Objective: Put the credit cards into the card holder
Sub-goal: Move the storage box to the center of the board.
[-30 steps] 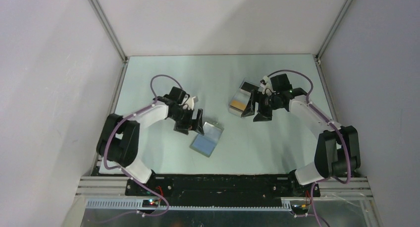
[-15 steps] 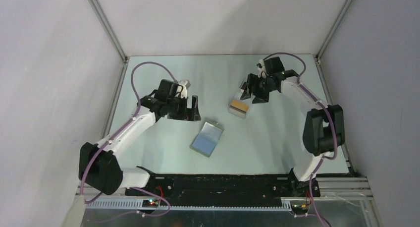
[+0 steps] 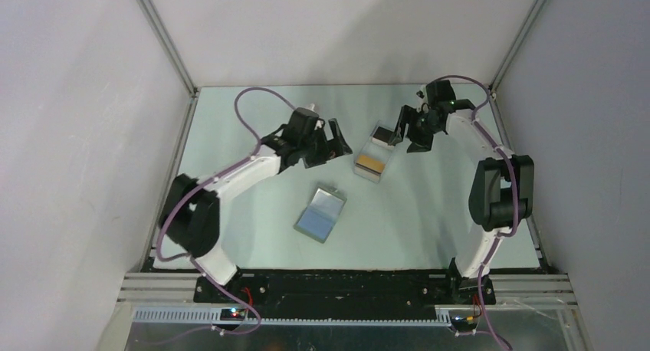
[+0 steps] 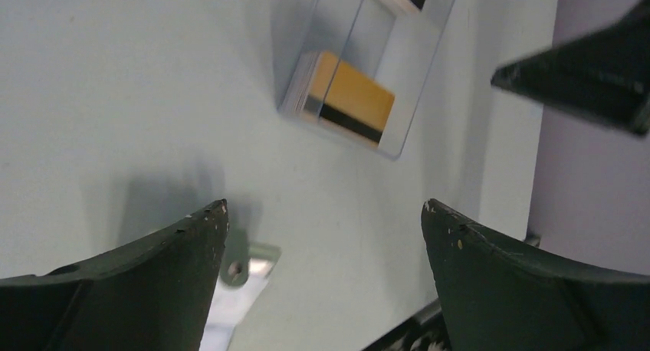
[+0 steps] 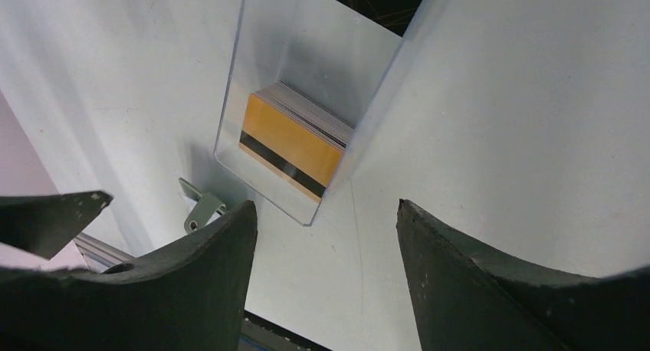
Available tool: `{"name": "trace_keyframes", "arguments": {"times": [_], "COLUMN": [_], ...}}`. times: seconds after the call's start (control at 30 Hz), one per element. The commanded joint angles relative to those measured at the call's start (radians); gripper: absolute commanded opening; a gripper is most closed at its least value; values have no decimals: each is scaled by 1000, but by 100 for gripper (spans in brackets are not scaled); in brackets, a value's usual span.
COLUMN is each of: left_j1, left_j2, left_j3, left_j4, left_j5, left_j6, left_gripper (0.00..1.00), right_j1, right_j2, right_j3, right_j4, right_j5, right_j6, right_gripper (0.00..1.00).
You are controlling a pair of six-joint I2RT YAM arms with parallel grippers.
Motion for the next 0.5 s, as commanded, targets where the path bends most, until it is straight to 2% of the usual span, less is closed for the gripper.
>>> {"name": "trace_keyframes", "arguments": {"times": [0.0, 0.1, 0.23, 0.3, 0.47], "left_j1": [-50, -69, -87, -96, -112], "left_j2": [129, 203, 299, 345, 432], "left_j3": [124, 187, 242, 271, 329], "left_j4": [67, 66, 65, 63, 55], "left_j5": [-164, -198, -225, -222, -196], "left_j6": [-186, -249, -276, -281, -261], "left_gripper": [100, 100, 91, 85, 60], "right_j1": [-19, -40, -55, -61, -69], "right_j2": [-82, -125, -173, -195, -232], "right_j3": [-9, -47, -74, -83, -94], "right_j4": [-25, -26, -37, -42, -54], "right_j5": [5, -7, -26, -34, -44], "right_j6": [-15, -7, -2, -1, 3], "right_gripper": [71, 71, 72, 71, 72]}}
